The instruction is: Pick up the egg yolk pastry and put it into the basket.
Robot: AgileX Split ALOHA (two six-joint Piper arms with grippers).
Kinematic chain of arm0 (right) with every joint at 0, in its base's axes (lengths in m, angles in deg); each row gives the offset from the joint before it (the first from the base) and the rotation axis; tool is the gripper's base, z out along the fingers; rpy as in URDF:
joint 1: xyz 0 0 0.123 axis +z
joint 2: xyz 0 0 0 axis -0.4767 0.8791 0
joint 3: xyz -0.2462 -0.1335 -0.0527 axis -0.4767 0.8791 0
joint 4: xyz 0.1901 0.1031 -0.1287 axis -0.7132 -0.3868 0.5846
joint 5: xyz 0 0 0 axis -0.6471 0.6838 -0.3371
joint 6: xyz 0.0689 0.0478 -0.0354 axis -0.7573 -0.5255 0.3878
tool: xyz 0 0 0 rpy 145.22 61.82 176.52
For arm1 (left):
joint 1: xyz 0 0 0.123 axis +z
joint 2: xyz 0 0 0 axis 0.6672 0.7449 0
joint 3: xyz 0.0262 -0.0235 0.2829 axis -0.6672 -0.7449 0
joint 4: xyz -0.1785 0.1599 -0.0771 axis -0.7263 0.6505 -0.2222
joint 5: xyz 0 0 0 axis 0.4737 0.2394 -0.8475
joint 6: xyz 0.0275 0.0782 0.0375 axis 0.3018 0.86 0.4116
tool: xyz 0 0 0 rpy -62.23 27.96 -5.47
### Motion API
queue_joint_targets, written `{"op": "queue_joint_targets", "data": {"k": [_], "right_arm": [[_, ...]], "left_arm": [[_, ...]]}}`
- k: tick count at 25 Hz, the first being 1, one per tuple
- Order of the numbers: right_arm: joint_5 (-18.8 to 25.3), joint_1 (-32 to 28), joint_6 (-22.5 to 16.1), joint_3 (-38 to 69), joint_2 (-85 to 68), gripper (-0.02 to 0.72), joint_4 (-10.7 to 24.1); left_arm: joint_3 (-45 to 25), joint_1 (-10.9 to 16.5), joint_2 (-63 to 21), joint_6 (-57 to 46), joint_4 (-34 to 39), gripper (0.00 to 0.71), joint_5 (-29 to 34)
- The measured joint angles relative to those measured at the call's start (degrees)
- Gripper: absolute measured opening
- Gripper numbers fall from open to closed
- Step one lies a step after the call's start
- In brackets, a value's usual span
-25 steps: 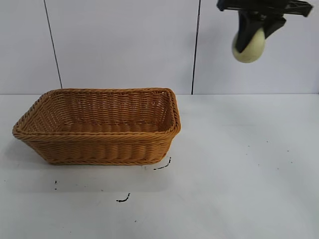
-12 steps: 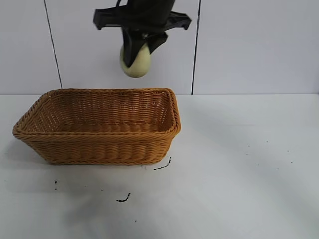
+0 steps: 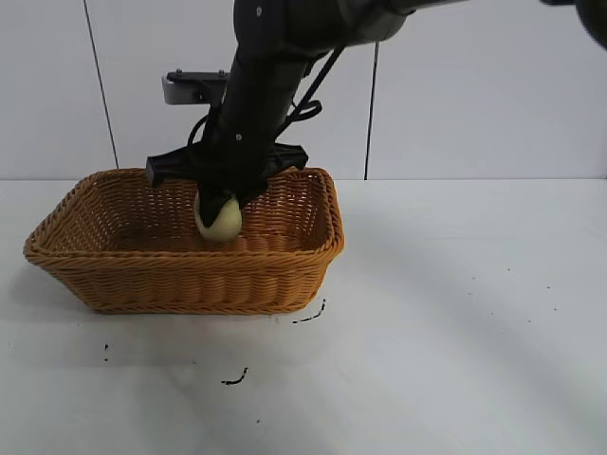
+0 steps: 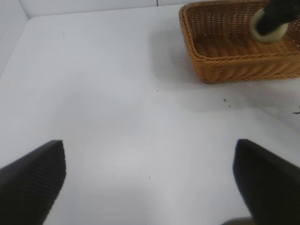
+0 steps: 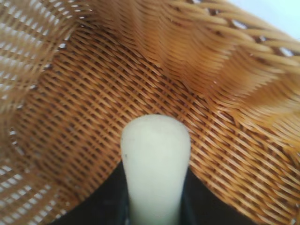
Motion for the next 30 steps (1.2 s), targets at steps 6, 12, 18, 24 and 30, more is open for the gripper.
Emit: {"op": "queue_joint_targets", "data": {"k": [6,12,18,24,30], "right_arm": [[7.1,0.0,0.5,-8.0,0.0,0.616,2.1],[17.5,0.0,-3.2,-20.0,-0.4,0.635,3.9],[23.4,-1.3,-4.3,-28.7,-1.3,0.635,4.5],[25.0,-8.8,-3.1,-29.6,-1.4,0.635,4.5],[25.0,-19.1,-1.6,-29.6,-1.4,0.635,4.3]], "left_arm": [[0.0,0.0,0.0,0.0,0.0,0.697,0.0],[0.0,0.0,0.0,0.0,0.0,0.697,0.0],[0.0,0.0,0.0,0.0,0.0,0.697,0.0],[0.0,0.0,0.0,0.0,0.0,0.697,0.0],[0.0,0.0,0.0,0.0,0.0,0.697,0.0]]}}
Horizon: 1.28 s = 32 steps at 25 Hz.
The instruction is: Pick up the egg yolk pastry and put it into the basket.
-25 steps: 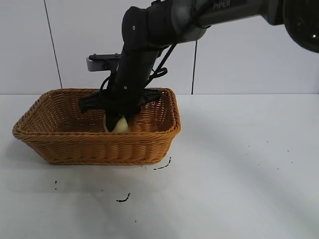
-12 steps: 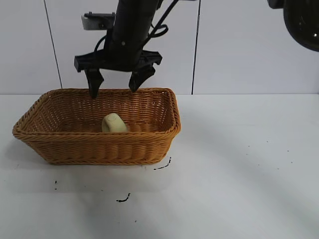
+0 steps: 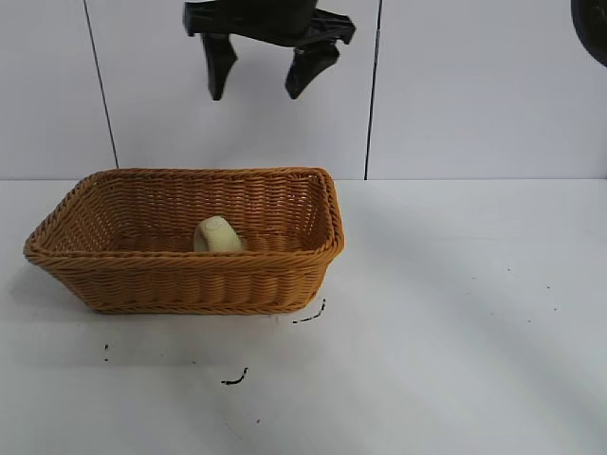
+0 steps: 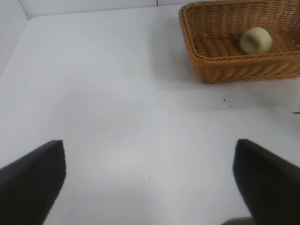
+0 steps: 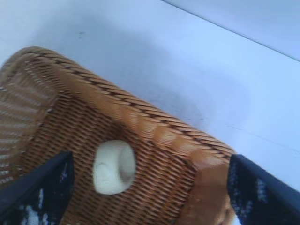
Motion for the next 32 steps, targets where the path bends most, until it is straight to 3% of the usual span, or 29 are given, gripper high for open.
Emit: {"op": "queue_joint_targets", "data": {"k": [12,19,32], "right_arm": [[0.0,-16.9,1.0,0.0,0.0,0.635,-2.5],[-0.1,-19.5,1.0,1.6,-1.1,0.632,-4.1],[-0.2,-19.5,4.4,44.9,-29.4,0.632,-4.9]], "left_arm": [[0.0,0.0,0.0,0.0,0.0,0.697,0.0],[0.0,0.0,0.0,0.0,0.0,0.697,0.0],[0.0,0.0,0.0,0.0,0.0,0.697,0.0]]}}
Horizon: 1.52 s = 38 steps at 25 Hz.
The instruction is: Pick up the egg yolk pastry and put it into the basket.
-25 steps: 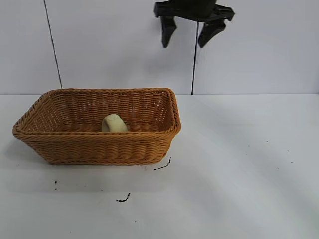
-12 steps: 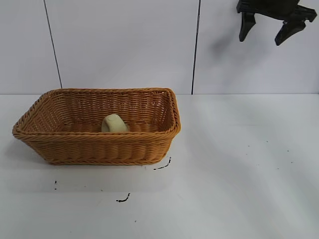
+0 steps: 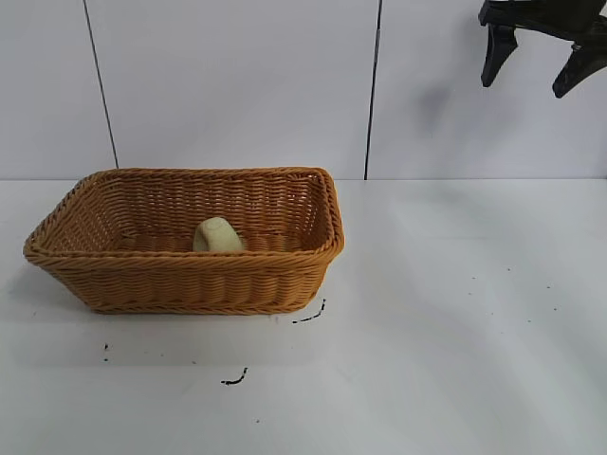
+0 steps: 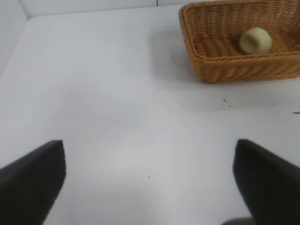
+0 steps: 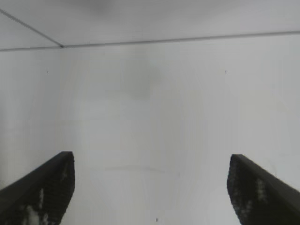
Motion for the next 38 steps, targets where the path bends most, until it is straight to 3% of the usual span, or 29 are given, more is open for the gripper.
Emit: {"op": "queue_joint_targets", "data": {"k": [17,22,28,38], "right_arm": [[0.1,0.0,3.1,49.4,-53.3,0.632,-0.2],[-4.4,0.0,3.1,60.3,-71.1,0.632,-0.2],[-11.2,0.0,3.1,71.0,-89.6,0.632,-0.2],[-10.6,0.0,3.1,76.6,-101.2,0.632,-0.2]], "left_arm": [[0.0,0.0,0.0,0.0,0.0,0.697,0.0],[0.0,0.0,0.0,0.0,0.0,0.697,0.0],[0.0,0.0,0.0,0.0,0.0,0.697,0.0],[0.0,0.0,0.0,0.0,0.0,0.697,0.0]]}}
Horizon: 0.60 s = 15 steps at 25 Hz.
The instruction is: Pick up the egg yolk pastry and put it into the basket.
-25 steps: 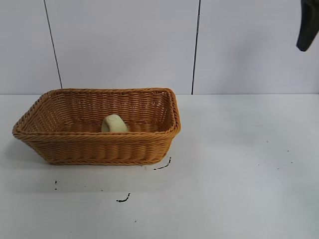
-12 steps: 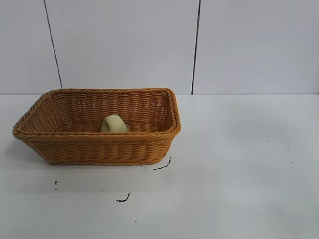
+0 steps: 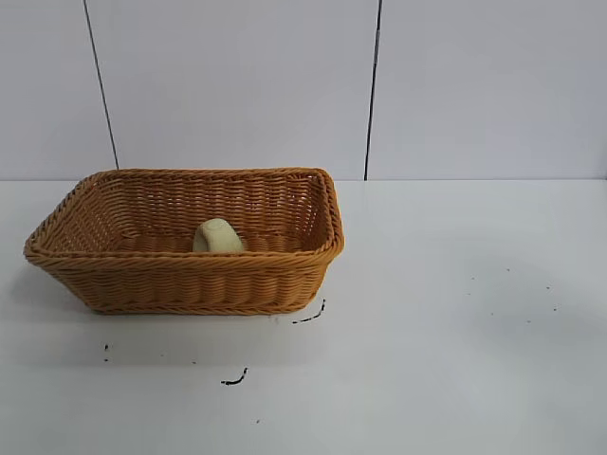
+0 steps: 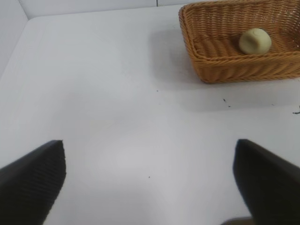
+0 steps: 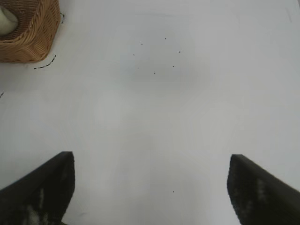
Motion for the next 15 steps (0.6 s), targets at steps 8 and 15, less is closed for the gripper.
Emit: {"op": "queue_joint_targets", "data": {"k": [8,15], "right_arm": [[0.0,0.0,0.0,0.0,-4.2,0.632,0.0],[0.0,0.0,-0.1,0.0,-10.3,0.632,0.0]], "left_arm": [[0.0,0.0,0.0,0.0,0.0,0.697,0.0],[0.0,0.0,0.0,0.0,0.0,0.697,0.0]]}}
